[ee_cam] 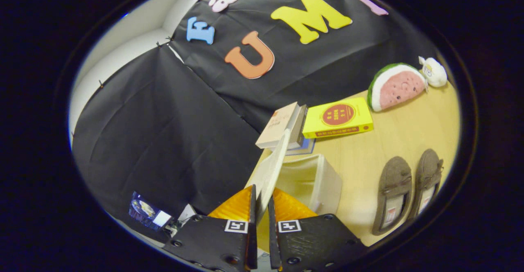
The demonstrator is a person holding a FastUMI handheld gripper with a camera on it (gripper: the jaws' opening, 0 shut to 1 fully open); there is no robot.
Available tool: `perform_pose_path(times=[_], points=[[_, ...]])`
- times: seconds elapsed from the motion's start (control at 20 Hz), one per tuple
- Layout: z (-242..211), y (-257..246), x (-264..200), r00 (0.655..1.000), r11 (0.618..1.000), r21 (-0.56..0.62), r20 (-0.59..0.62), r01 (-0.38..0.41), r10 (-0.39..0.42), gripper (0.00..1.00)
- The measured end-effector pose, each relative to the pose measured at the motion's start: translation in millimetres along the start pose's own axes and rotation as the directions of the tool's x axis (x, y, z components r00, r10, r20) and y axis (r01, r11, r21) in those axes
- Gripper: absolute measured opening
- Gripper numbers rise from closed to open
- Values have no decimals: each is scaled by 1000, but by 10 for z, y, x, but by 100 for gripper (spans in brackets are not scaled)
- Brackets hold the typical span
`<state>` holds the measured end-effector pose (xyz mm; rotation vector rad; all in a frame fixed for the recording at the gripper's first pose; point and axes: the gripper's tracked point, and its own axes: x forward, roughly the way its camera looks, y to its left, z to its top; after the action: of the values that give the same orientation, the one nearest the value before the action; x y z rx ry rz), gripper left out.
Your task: Open the storage box then place both shoes into the box .Put the left shoe in first, then the right shoe, with the right side of both shoes facing outward in a uniform manner.
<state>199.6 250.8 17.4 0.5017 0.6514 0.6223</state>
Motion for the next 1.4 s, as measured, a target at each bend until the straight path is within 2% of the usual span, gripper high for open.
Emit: perform_pose_path(times=[0.1,0.25,0.55,0.75,0.85,1.0,1.15,1.4], points=[[79,260,48,1000,999,-37,17,22,-21,12],[166,660,163,999,999,-42,22,33,-32,5],[194,1330,583,1000,997,-75,19,2,-1,5],[77,1707,899,1000,994,-105,5,-23,23,11],[46,1865,1014,1000,986,-163,12,-22,25,23],[-42,2108,1121,998,976,-214,17,-50,55,58],[-31,2145,1074,998,968,-249,49,-25,39,93],[43,1865,759,994,955,-292,110,50,-18,95]])
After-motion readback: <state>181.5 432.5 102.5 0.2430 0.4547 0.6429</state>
